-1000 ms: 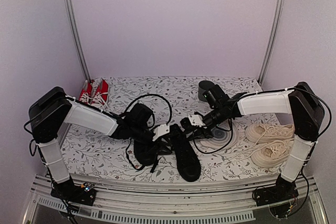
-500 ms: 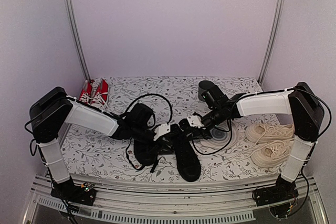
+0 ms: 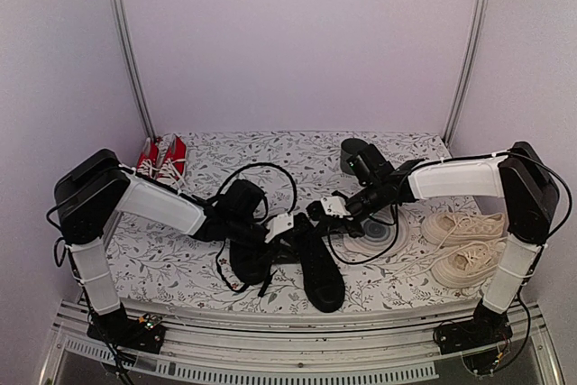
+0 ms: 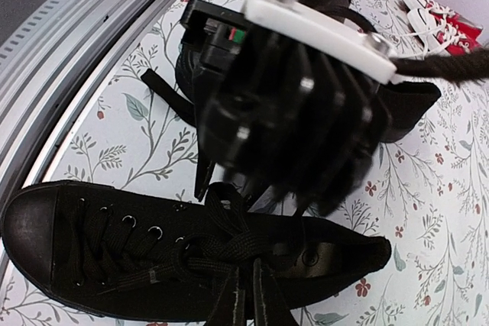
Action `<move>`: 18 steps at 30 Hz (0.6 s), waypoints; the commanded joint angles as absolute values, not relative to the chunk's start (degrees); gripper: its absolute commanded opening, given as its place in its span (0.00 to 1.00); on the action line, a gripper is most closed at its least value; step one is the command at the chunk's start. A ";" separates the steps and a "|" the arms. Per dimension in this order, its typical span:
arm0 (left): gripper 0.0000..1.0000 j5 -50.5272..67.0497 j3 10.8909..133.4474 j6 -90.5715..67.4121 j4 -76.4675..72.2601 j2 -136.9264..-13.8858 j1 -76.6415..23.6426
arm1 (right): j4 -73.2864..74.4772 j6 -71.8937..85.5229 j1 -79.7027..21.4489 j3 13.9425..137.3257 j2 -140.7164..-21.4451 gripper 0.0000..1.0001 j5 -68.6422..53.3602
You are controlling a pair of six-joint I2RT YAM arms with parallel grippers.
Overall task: Tie the shoes
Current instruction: Tie the loops with the shoelace on the shoe.
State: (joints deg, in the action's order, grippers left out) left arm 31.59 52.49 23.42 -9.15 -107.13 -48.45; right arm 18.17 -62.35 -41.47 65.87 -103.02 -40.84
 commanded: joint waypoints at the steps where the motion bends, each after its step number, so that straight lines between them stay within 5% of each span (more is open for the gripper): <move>1: 0.19 31.82 52.22 22.10 -11.47 -107.96 -49.27 | 17.58 -60.38 -41.69 64.73 -101.08 0.03 -39.35; 4: 0.00 31.03 51.55 20.60 -12.83 -107.20 -49.08 | 16.91 -59.58 -41.62 63.47 -100.32 0.01 -38.75; 18: 0.00 22.14 49.80 13.29 -11.10 -105.38 -45.26 | 6.43 -52.65 -39.60 53.62 -97.01 0.01 -36.43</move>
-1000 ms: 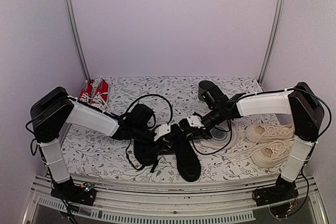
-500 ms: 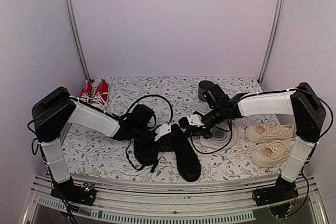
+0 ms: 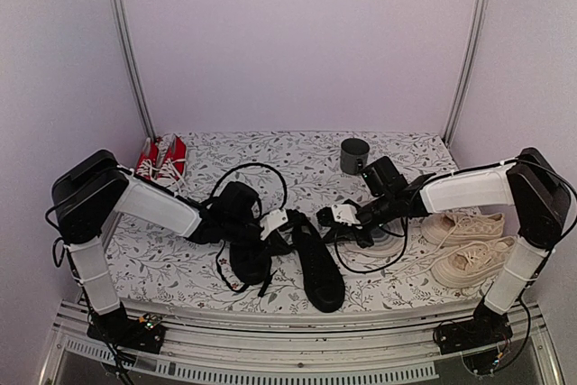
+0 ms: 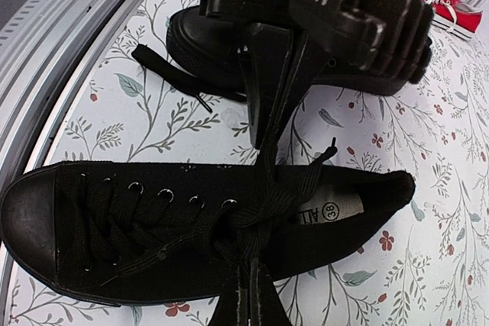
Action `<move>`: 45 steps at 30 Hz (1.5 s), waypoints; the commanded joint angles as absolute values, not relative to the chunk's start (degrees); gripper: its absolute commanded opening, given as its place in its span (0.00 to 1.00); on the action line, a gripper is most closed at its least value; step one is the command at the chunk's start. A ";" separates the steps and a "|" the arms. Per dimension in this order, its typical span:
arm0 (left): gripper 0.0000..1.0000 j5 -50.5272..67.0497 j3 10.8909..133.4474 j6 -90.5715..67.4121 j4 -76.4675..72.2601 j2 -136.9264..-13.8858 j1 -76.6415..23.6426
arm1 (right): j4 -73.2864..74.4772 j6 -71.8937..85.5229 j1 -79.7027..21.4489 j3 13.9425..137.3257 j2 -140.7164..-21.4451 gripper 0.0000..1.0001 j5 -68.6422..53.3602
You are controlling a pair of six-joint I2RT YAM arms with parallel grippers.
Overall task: Tie the shoes
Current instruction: Tie the loops with the shoelace on the shoe.
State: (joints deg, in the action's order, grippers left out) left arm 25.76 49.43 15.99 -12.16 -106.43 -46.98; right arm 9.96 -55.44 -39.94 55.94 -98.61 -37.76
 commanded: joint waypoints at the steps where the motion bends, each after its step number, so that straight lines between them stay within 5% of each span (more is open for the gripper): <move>1: 0.00 21.80 49.90 13.22 -10.97 -105.34 -44.94 | 6.15 -52.38 -39.56 53.16 -97.11 0.01 -36.21; 15: 0.00 16.25 52.74 16.16 -7.42 -107.40 -43.68 | 3.75 -47.75 -39.02 50.39 -94.85 0.01 -30.89; 26: 0.00 27.46 49.65 21.75 -5.33 -103.44 -48.66 | -3.80 -47.95 -39.04 51.58 -97.79 0.01 -23.32; 45: 0.00 24.24 46.06 18.62 0.30 -98.97 -50.11 | -1.94 -51.93 -41.42 50.82 -97.89 0.01 -25.37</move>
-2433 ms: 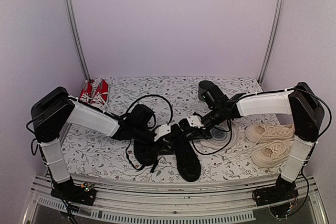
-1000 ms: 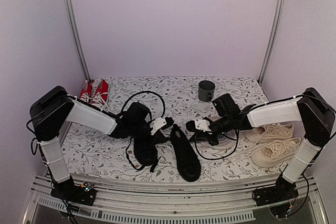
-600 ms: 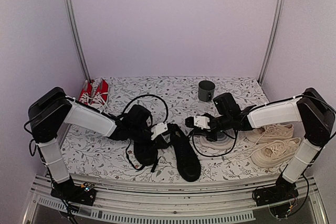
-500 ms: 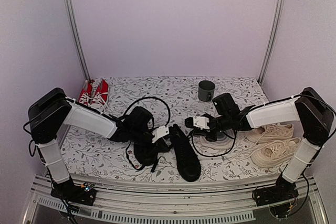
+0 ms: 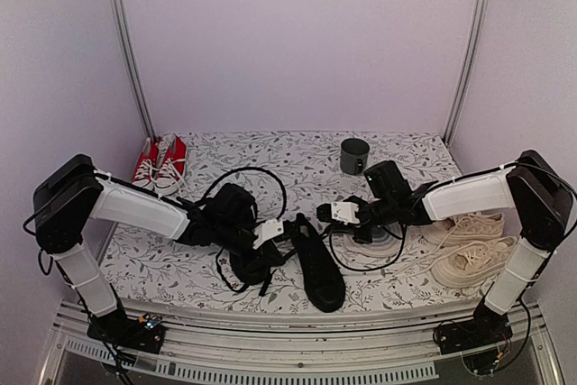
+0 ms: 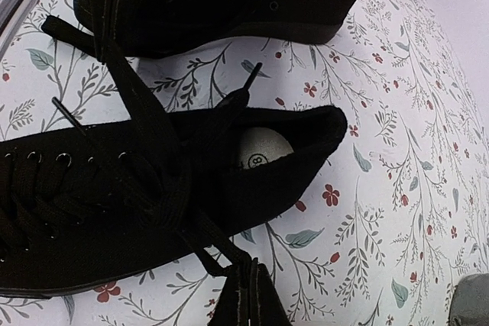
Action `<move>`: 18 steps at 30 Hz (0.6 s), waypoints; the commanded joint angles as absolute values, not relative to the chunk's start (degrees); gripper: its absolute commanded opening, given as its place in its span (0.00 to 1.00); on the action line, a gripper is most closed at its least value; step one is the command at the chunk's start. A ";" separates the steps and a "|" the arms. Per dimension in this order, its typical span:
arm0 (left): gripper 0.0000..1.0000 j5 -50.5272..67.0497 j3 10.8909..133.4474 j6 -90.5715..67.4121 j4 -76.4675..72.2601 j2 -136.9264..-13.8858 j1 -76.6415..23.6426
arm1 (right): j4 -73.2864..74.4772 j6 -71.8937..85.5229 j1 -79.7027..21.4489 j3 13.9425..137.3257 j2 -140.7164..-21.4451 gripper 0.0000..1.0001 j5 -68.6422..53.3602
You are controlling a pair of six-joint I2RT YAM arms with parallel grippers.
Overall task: Tie the shoes
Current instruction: Tie the loops with the shoelace on the shoe.
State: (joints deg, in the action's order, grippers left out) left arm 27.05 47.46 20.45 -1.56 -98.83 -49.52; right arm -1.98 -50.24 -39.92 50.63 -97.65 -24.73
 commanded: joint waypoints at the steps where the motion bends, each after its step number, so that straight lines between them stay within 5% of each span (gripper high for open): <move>1: 0.00 23.62 46.32 18.25 0.12 -99.31 -50.04 | -2.14 -51.92 -41.60 50.74 -97.80 0.01 -26.52; 8: 0.00 21.90 46.89 19.00 -1.20 -99.45 -49.47 | -3.78 -49.79 -41.68 50.75 -97.72 0.01 -27.37; 9: 0.08 22.57 46.51 19.58 -2.30 -98.85 -49.60 | -3.81 -49.75 -41.66 50.83 -97.66 0.01 -27.78; 10: 0.29 23.04 45.85 20.06 -4.03 -97.81 -49.88 | -4.00 -49.55 -41.66 50.82 -97.57 0.01 -28.27; 12: 0.47 23.81 43.69 21.34 -9.03 -94.70 -51.03 | -4.24 -49.18 -41.67 50.81 -97.47 0.01 -28.32; 18: 0.55 22.36 41.05 22.47 -20.94 -89.91 -56.08 | -3.83 -49.09 -41.75 51.00 -97.41 0.01 -28.07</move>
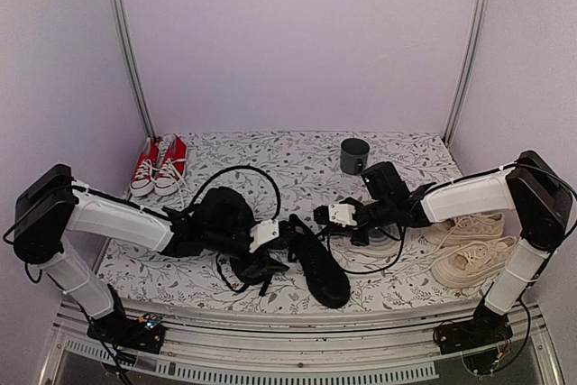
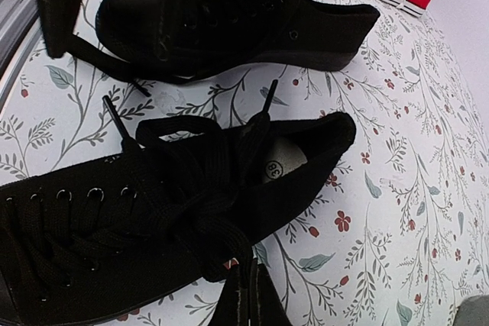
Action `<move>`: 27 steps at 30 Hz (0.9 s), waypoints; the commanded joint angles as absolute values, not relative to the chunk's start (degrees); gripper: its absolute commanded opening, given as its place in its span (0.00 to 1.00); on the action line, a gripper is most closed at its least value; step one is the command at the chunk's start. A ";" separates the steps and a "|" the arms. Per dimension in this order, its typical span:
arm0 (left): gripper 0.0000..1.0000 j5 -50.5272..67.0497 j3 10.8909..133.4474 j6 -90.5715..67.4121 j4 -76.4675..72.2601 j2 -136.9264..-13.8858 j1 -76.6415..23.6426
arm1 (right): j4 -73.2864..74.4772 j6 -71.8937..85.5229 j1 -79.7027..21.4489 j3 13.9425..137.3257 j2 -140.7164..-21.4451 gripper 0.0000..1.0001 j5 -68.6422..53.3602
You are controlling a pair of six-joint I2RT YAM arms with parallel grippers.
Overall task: Tie the shoes
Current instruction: Tie the loops with the shoelace on the shoe.
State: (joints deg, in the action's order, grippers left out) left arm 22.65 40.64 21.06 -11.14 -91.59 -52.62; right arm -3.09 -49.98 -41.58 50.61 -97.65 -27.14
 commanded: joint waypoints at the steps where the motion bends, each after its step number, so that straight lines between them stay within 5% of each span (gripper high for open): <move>1: 0.56 21.55 41.64 22.56 -21.18 -90.63 -56.88 | -3.93 -49.05 -41.82 50.90 -97.39 0.01 -28.06; 8: 0.54 12.13 45.49 23.92 -20.46 -97.04 -58.29 | -3.85 -48.87 -41.84 50.52 -97.13 0.01 -28.06; 14: 0.42 11.36 48.20 25.30 -19.85 -99.99 -58.43 | -4.32 -48.82 -41.84 50.18 -97.18 0.01 -28.20; 19: 0.02 11.29 48.55 25.16 -19.62 -100.58 -58.36 | -4.22 -48.80 -41.86 50.02 -96.86 0.01 -28.24; 27: 0.00 13.42 44.79 22.73 -16.45 -96.64 -58.31 | -6.19 -43.59 -41.58 49.38 -94.42 0.02 -28.00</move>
State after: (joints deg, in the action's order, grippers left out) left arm 11.66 47.22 24.58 -18.26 -99.79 -58.02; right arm -3.73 -47.83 -41.60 50.35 -97.30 -27.29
